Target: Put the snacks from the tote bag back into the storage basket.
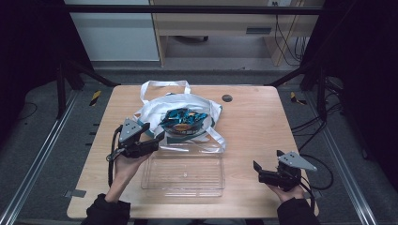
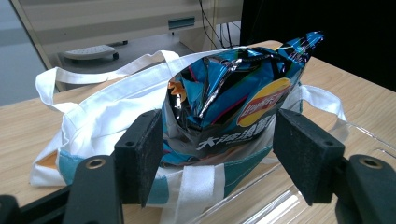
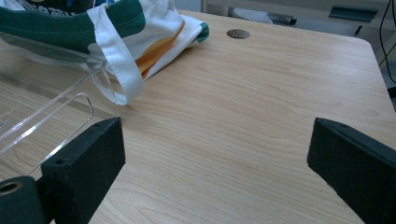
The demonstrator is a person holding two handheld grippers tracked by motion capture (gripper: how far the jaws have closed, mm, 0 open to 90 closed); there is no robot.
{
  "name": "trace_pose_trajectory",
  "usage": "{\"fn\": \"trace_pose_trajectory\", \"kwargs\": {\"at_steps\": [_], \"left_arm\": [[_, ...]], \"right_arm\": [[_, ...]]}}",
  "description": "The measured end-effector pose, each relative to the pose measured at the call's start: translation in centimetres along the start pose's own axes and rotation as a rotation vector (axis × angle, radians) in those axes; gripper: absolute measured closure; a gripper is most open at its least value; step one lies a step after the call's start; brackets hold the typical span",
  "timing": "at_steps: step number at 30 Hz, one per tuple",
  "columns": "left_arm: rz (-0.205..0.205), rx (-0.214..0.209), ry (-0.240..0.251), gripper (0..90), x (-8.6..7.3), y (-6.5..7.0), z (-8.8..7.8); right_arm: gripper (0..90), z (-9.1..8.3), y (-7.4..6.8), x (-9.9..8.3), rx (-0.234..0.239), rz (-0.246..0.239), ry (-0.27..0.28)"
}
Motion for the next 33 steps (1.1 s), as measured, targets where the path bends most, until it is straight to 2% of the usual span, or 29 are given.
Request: {"fn": "trace_pose_trajectory", "kwargs": {"at_steps": [16,21,28,33], "left_arm": [[0.037,0.01,-0.011,37.6,0.5,-0.1,1.5],[0.044,-0.003,-0.001,38.7,0.9,0.1,2.1],[0.047,-0.017,0.002,41.6,1.0,0.2,2.8],[0.03,-0.009,-0.017,44.1,0.6,0.1,3.1]], "right_arm": [[4.5,0.1,0.1,0.0,0.0,-0.001,-0.001],[4.5,0.1,0.1,0.0,0.0,-0.001,-0.001],[4.5,0.0,0.1,0.0,0.0,0.001,-0.001],[4.5,0.1,0.1,0.0,0.0,0.0,-0.001]]}}
Point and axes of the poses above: each handheld gripper's, and its own axes: z roughly forward along the jaws, x roughly out of its top, y roughly to its right, the point moved 9 cm from there along z, roughly forward along the jaws, and after that the axes turned 15 degrees about y, right-handed, at the moved point
